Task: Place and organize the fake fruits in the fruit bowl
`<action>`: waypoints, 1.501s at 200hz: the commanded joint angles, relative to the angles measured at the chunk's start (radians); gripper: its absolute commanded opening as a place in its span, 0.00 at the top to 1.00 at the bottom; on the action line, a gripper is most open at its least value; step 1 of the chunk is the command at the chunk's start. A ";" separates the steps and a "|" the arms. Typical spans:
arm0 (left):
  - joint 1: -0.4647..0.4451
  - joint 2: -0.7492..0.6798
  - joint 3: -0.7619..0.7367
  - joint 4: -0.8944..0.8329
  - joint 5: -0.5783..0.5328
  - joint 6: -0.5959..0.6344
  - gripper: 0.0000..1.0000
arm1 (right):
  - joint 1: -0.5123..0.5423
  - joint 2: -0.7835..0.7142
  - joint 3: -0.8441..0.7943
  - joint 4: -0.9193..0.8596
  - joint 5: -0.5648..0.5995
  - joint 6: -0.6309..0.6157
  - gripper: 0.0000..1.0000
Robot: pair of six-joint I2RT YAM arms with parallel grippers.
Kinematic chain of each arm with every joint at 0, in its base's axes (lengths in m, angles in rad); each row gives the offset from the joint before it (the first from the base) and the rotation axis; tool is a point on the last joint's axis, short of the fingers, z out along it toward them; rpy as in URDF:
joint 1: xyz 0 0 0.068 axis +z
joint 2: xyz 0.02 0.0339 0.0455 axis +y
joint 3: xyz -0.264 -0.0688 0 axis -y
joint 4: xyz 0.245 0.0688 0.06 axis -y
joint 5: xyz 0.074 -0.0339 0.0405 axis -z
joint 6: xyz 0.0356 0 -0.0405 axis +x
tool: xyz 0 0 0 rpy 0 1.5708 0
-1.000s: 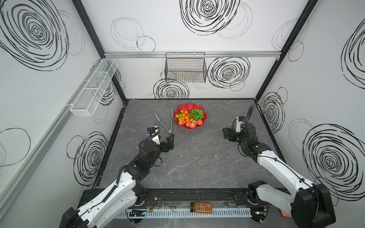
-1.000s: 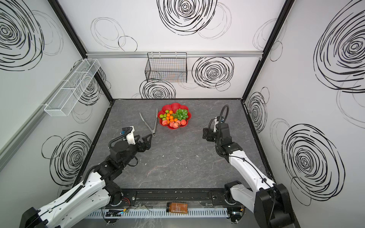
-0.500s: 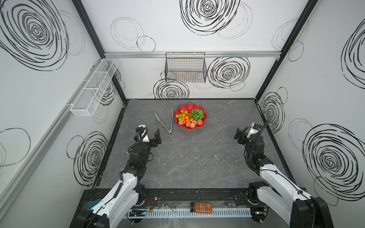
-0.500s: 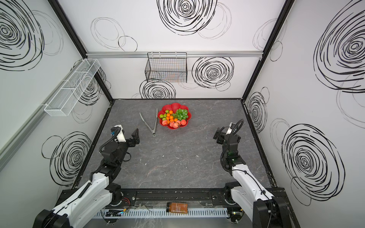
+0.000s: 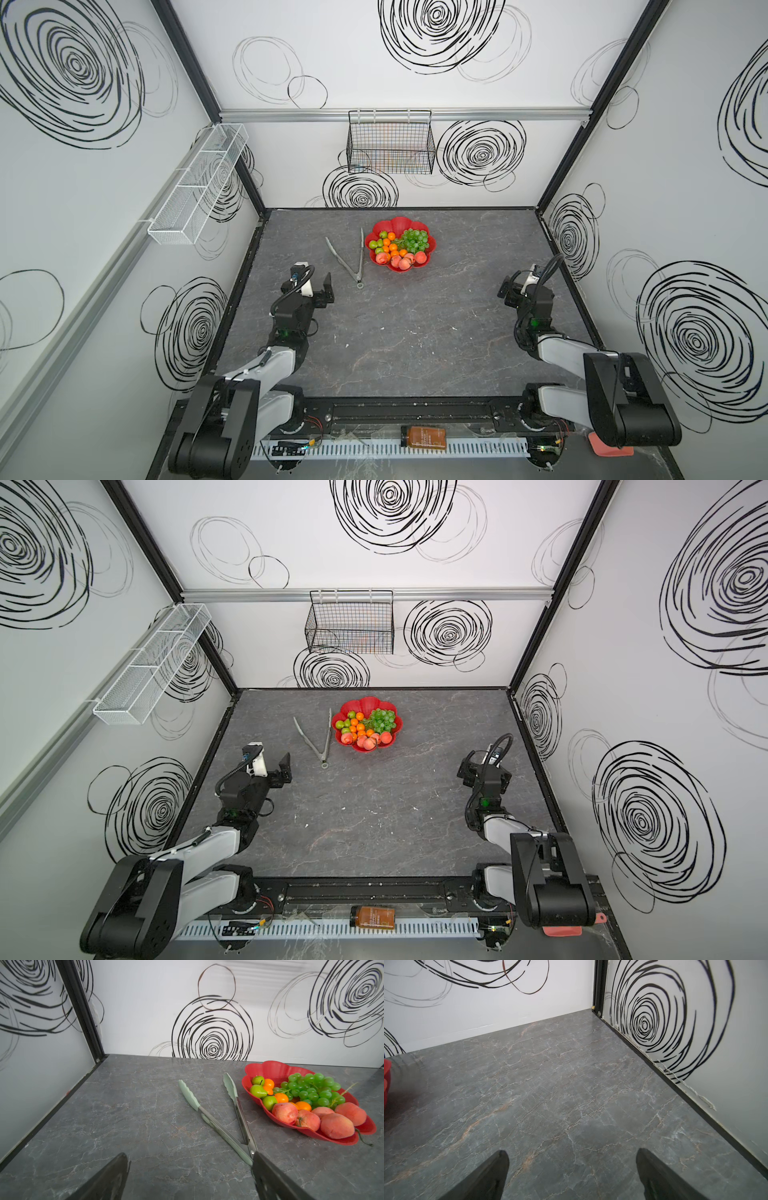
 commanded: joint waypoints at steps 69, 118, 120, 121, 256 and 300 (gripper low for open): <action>0.039 0.294 -0.042 0.510 0.090 0.047 0.04 | -0.099 0.027 -0.025 0.252 -0.190 -0.052 0.00; 0.064 0.312 -0.028 0.515 0.046 -0.003 0.04 | -0.158 0.088 -0.071 0.407 -0.257 -0.040 0.00; 0.063 0.312 -0.028 0.515 0.045 -0.003 0.04 | -0.161 0.089 -0.070 0.405 -0.266 -0.042 0.00; 0.063 0.312 -0.027 0.515 0.044 -0.002 0.04 | -0.162 0.089 -0.069 0.403 -0.269 -0.043 0.00; -0.029 0.307 0.001 0.452 -0.135 0.055 0.04 | -0.086 0.204 -0.026 0.432 -0.220 -0.117 0.00; -0.031 0.306 -0.001 0.457 -0.140 0.057 0.04 | -0.075 0.199 -0.028 0.435 -0.206 -0.125 0.00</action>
